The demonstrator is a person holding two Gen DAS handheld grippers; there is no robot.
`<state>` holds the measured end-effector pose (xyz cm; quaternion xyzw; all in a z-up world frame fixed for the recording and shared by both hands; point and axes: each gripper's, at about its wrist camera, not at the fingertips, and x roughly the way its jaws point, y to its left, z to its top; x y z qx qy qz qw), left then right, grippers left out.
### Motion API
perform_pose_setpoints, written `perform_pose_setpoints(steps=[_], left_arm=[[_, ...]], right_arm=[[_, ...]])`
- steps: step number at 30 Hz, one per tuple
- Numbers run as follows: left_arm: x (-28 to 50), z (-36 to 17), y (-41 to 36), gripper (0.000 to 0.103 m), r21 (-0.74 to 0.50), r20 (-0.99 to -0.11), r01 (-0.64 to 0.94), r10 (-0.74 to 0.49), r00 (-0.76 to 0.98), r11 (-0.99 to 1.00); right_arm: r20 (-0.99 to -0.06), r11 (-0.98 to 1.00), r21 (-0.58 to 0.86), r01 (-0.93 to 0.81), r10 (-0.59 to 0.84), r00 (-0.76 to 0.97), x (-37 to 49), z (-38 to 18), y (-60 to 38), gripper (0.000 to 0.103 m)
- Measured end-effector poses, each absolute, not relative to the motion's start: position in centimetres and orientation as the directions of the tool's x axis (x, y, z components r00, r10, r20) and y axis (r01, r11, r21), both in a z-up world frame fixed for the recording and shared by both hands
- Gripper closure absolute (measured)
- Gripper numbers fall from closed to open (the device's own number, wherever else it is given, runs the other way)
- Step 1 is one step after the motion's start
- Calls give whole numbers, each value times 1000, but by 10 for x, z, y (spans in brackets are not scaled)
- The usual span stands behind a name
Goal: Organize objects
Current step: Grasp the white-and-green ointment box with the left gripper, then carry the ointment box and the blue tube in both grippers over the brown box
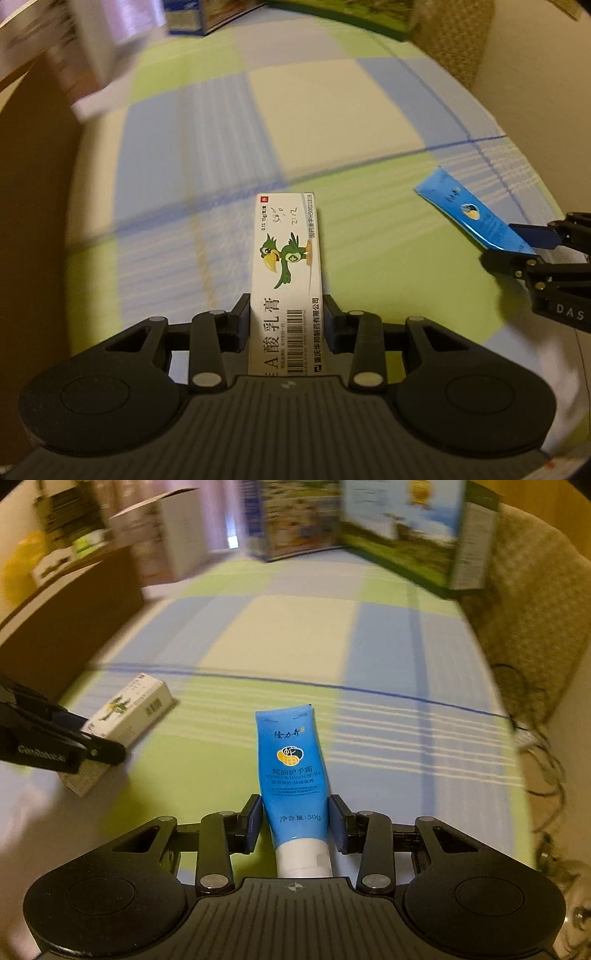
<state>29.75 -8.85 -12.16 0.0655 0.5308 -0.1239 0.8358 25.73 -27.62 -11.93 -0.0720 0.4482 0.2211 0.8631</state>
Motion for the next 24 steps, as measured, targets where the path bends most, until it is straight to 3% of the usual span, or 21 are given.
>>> perform_pose_setpoints(steps=[9, 15, 19, 24], left_arm=[[225, -115, -49, 70, -21, -918, 133, -71, 389, 991], [207, -113, -41, 69, -35, -918, 107, -74, 390, 994], [212, -115, -46, 53, -25, -917, 114, -68, 392, 993], [218, -118, -52, 52, -7, -912, 122, -56, 406, 993]], right_arm=[[-810, 798, 140, -586, 433, 396, 219, -120, -231, 67], [-809, 801, 173, -574, 447, 380, 208, -120, -225, 67], [-807, 812, 204, -547, 456, 376, 210, -119, -228, 67], [-811, 815, 180, -550, 439, 387, 209, -118, -225, 67]])
